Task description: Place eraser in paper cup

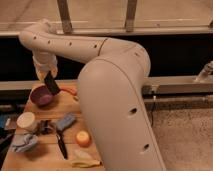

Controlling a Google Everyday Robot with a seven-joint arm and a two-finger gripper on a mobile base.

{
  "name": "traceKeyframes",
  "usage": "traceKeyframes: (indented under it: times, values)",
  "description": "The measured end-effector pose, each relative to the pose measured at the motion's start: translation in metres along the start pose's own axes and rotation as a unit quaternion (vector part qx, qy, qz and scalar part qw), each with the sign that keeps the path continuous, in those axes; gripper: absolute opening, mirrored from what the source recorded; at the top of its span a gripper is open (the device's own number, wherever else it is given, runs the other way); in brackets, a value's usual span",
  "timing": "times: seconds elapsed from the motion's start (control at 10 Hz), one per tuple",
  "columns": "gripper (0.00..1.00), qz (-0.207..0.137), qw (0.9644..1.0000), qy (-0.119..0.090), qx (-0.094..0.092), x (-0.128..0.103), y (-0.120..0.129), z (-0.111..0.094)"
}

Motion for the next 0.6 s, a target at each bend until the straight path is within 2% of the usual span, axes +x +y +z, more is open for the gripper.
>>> traceKeyframes:
  times: [0.2,0.3,0.4,0.6]
  values:
    - [0.0,-0.058,0.9974,-0.022,-0.036,0.006,0.036,-0.008]
    - [0.0,-0.094,0.993,-0.04,-0.059,0.011,0.054,-0.017]
    - [0.0,-0.131,0.9861,-0.061,-0.081,0.017,0.071,-0.029]
    - [0.0,-0.152,0.9816,-0.071,-0.092,0.019,0.081,-0.035]
